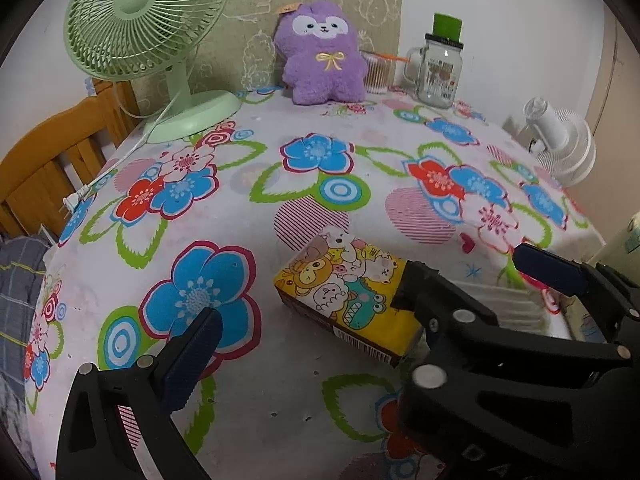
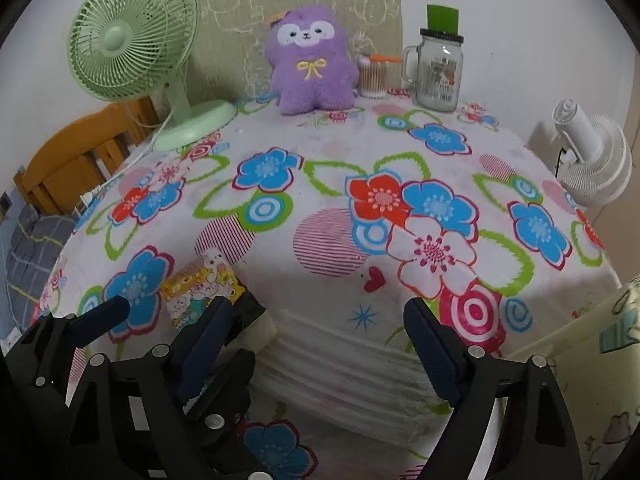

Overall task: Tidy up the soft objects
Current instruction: 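Lower the left tool around the yellow cartoon snack bag and close it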

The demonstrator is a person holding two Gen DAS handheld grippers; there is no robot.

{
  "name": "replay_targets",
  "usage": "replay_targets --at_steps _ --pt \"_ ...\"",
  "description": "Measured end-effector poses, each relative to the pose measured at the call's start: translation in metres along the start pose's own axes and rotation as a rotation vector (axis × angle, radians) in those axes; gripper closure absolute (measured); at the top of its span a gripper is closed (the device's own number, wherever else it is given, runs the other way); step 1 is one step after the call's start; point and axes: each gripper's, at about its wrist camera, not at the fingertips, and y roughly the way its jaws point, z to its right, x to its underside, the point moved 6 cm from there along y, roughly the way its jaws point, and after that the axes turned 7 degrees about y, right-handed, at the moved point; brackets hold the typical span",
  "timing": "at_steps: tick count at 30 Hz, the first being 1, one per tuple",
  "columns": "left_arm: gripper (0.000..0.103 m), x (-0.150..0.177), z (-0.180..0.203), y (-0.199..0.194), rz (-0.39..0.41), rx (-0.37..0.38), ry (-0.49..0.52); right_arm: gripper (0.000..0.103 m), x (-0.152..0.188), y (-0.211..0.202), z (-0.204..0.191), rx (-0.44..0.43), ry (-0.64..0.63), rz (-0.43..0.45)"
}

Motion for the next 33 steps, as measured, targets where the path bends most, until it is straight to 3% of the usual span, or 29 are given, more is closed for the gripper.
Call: replay_targets --at_steps 4,10,16,20,33 --pt "0.003 0.000 0.006 0.003 0.000 0.008 0.020 0.014 0.002 0.003 0.000 -0.009 0.013 -0.009" --pt "0.035 -0.001 0.010 0.005 0.004 0.045 0.024 0.014 0.002 0.007 0.001 -0.023 0.027 -0.023" --pt "0.053 -0.002 0.015 0.003 0.010 0.088 0.031 0.014 0.002 0.004 0.002 -0.009 0.024 -0.012" --pt "0.064 0.000 0.011 0.003 0.002 0.072 0.012 0.013 0.003 0.001 0.004 0.014 0.022 -0.017" --pt "0.068 0.011 0.000 -0.002 -0.008 0.028 0.005 0.014 0.012 0.012 0.007 0.033 0.046 -0.076"
